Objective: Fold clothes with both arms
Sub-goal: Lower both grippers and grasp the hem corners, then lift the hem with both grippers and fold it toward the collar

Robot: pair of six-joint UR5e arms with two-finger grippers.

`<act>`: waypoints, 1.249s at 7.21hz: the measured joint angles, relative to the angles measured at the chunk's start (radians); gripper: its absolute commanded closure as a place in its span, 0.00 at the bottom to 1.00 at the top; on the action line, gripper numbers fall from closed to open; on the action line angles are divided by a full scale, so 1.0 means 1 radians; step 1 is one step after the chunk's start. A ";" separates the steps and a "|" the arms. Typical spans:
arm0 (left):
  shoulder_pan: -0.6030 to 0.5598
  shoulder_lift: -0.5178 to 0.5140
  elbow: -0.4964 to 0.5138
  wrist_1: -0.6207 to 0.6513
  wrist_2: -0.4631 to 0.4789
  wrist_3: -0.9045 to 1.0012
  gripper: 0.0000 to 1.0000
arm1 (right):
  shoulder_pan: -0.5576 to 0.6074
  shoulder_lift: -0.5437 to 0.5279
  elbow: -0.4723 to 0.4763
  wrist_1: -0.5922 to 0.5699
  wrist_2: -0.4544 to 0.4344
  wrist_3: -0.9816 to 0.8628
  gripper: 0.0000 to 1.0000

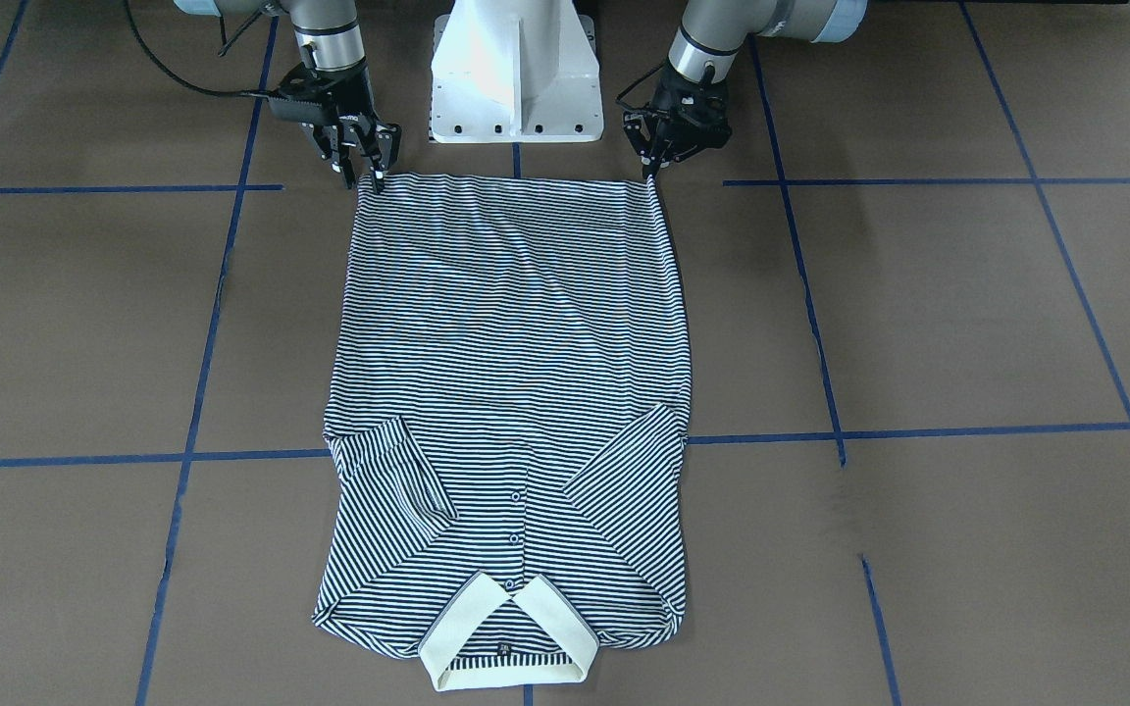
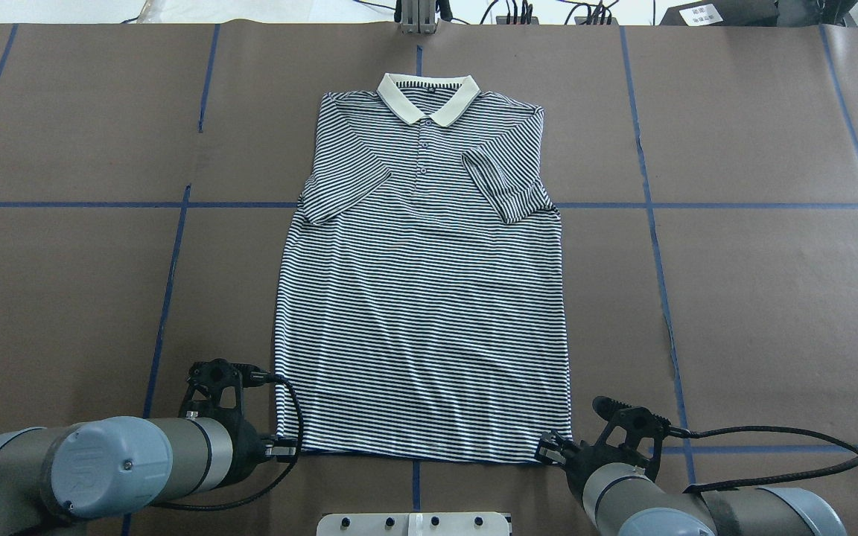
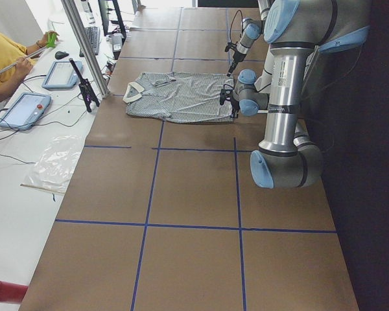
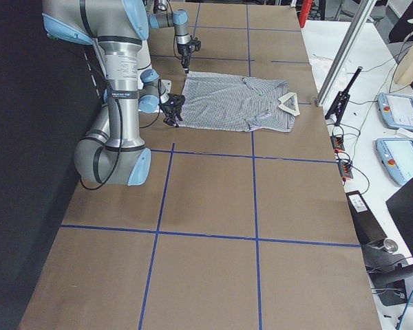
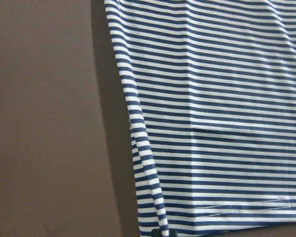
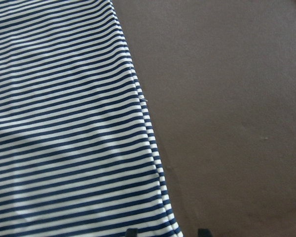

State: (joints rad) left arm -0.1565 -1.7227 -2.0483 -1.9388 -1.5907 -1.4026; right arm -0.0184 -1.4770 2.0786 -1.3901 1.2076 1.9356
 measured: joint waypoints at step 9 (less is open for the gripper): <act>-0.033 -0.075 -0.355 0.429 -0.097 0.015 1.00 | 0.005 -0.104 0.421 -0.249 0.074 -0.003 1.00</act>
State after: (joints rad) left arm -0.1894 -1.7980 -2.4028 -1.5099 -1.6882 -1.3875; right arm -0.0135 -1.5809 2.4991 -1.6391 1.2817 1.9330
